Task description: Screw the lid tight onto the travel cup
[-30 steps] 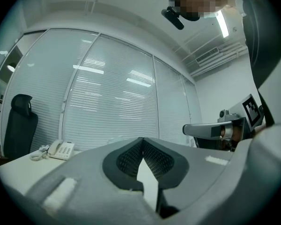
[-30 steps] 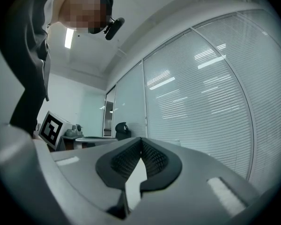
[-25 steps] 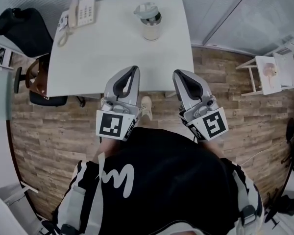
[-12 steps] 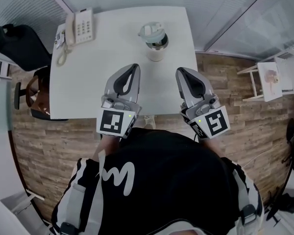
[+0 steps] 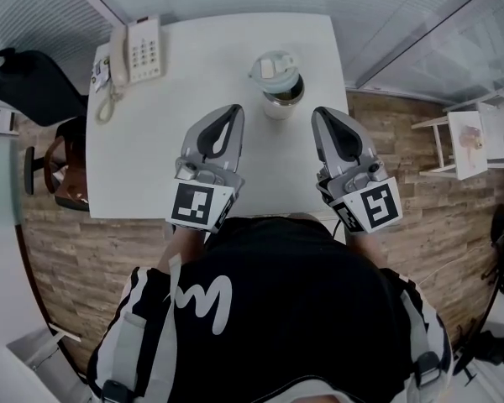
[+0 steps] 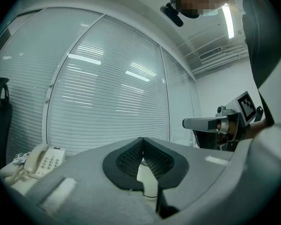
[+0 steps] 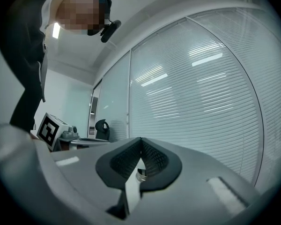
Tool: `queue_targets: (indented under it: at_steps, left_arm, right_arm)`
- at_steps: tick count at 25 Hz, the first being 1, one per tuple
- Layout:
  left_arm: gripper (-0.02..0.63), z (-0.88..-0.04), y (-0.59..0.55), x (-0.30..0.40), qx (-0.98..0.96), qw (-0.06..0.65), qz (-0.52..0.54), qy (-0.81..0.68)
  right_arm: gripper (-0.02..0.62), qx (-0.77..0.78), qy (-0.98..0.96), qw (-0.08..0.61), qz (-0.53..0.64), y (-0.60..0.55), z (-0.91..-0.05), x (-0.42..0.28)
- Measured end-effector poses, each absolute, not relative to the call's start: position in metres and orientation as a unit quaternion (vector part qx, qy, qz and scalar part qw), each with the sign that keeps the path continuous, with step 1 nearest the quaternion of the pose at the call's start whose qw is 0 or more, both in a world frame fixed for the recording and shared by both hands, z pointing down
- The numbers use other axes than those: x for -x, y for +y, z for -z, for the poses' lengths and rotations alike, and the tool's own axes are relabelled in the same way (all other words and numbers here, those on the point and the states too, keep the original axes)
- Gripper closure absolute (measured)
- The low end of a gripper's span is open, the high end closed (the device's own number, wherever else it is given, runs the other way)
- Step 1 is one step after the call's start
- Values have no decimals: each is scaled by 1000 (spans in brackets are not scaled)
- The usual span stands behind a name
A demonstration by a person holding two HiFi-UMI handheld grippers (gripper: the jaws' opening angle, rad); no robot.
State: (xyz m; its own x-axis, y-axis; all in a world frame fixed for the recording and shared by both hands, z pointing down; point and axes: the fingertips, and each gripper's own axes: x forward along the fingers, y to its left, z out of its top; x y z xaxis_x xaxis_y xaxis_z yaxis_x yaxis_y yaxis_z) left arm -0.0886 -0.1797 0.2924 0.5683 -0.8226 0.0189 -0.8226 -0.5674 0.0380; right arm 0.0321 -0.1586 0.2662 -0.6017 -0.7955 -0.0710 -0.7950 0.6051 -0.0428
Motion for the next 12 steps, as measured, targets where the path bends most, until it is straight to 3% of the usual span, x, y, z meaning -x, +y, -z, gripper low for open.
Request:
queue_targets:
  at_steps: [8,12]
  left_arm:
    - [596,-320,-200,86,-886,58,-15,-460]
    - [480,-332,-202,68,-897,75,-27,-434]
  right_arm:
    - [597,436,899,40,17,-185,-273,-39]
    - [597,415,909,38,22,-194,-275,-44]
